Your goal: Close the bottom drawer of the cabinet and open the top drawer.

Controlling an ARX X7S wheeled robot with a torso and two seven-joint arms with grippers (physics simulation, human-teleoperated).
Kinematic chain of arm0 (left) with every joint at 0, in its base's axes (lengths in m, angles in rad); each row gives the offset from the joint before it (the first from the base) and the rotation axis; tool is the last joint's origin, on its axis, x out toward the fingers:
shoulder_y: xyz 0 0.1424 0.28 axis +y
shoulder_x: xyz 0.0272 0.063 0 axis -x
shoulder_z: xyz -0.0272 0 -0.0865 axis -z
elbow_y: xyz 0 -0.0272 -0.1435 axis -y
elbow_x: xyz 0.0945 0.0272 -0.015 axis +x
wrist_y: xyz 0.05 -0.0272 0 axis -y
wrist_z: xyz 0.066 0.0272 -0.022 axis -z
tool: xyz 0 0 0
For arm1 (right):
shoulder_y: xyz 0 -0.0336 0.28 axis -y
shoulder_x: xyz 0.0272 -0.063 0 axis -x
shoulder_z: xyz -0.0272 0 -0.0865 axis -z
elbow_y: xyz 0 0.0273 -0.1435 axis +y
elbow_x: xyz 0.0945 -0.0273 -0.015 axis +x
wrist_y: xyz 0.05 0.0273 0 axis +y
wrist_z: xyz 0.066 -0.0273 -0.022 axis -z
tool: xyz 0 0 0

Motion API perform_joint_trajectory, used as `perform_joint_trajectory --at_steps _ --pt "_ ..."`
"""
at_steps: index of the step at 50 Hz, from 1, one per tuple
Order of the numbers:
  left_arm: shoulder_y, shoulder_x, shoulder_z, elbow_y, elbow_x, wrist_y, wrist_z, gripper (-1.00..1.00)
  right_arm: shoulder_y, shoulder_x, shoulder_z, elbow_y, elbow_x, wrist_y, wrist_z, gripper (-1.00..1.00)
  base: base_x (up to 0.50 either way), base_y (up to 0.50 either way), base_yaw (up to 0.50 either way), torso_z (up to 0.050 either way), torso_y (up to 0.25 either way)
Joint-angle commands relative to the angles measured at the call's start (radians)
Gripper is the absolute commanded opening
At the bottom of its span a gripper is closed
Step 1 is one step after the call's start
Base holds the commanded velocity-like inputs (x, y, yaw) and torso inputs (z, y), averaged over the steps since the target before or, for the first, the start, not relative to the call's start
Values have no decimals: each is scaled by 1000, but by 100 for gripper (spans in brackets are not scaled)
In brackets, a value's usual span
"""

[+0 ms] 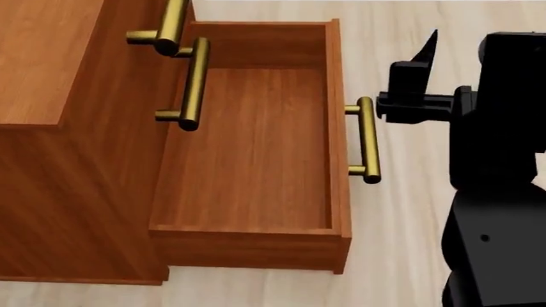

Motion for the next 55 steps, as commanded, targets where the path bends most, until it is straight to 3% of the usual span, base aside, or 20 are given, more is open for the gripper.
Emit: perform_joint_trajectory --at_steps 1,21,55 --pt "3 1 -9 -1 -35 7 3 100 -10 -5 -23 156 -37 -85 -1 100 0 0 0 0 0" --pt "5 -5 3 -3 -37 9 1 100 53 -39 -99 715 -178 -396 62 100 0 0 0 0 0" --pt "12 -14 10 -4 -72 16 4 100 268 -110 -161 1262 -263 -666 137 100 0 0 0 0 0"
